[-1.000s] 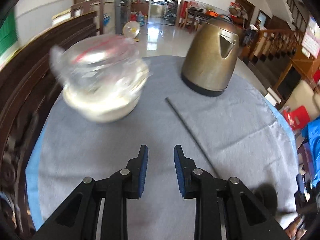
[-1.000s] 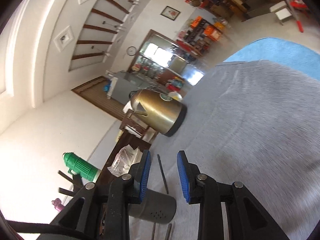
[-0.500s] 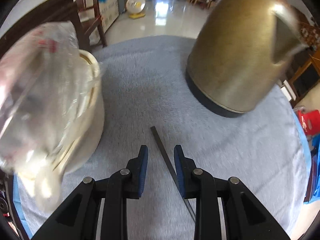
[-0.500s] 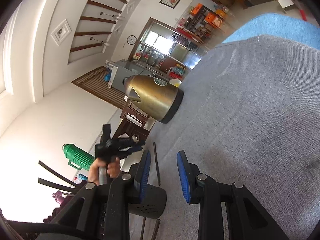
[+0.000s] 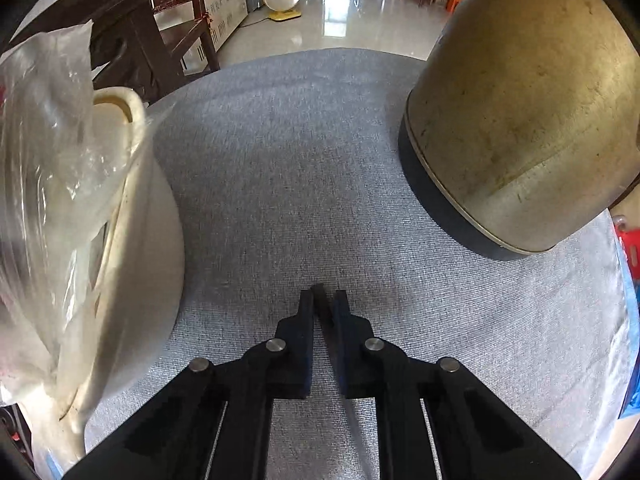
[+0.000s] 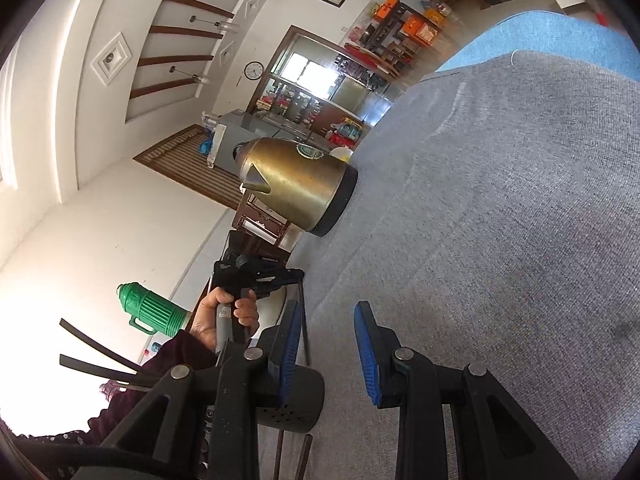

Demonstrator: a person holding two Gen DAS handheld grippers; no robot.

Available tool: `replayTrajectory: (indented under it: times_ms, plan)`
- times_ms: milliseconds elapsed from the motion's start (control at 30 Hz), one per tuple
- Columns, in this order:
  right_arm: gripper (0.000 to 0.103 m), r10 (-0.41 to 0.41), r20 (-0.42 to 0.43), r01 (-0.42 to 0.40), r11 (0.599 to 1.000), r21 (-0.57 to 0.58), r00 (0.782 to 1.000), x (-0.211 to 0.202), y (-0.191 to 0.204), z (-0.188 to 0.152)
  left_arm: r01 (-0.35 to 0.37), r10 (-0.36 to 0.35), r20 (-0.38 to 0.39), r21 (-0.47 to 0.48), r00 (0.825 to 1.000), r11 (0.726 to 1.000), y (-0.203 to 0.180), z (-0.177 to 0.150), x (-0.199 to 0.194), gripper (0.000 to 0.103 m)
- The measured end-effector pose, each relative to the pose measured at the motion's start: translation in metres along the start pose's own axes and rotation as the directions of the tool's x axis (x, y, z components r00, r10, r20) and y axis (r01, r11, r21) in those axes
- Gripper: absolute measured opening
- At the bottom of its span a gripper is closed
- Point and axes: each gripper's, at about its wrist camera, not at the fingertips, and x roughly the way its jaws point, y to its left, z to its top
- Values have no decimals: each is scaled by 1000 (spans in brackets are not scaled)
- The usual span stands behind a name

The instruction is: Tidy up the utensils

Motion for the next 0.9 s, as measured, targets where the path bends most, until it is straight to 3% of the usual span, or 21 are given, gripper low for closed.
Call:
replayTrajectory:
  times_ms: [67,200,333,533,667,833,900]
  plan:
    - [31,-7,4,7,1000,-8,1000,0,2,0,5,-5,13,2,1000,1000,-1,-1,-4,6]
    - [31,-22,9,22,1000,-22,1000,0,3,-1,20,-24,102,36,994,999,-2,-11,-49,6]
    - [31,-41,20,42,998,-47,999,0,6,-1,10,-30,228,87,973,996,-3,-21,-118,6]
    - [31,-63,54,67,994,-85,997,-5,11,1,7,-56,426,115,903,993,11,-56,-235,6]
    - [31,-84,71,91,990,-105,994,-7,13,1,8,-69,542,115,837,993,27,-84,-309,6]
    - [30,-103,94,115,984,-136,990,-9,18,1,44,-107,633,114,767,993,28,-114,-377,6]
    - [30,-110,98,123,982,-141,989,-9,19,2,56,-123,651,122,749,991,26,-121,-385,6]
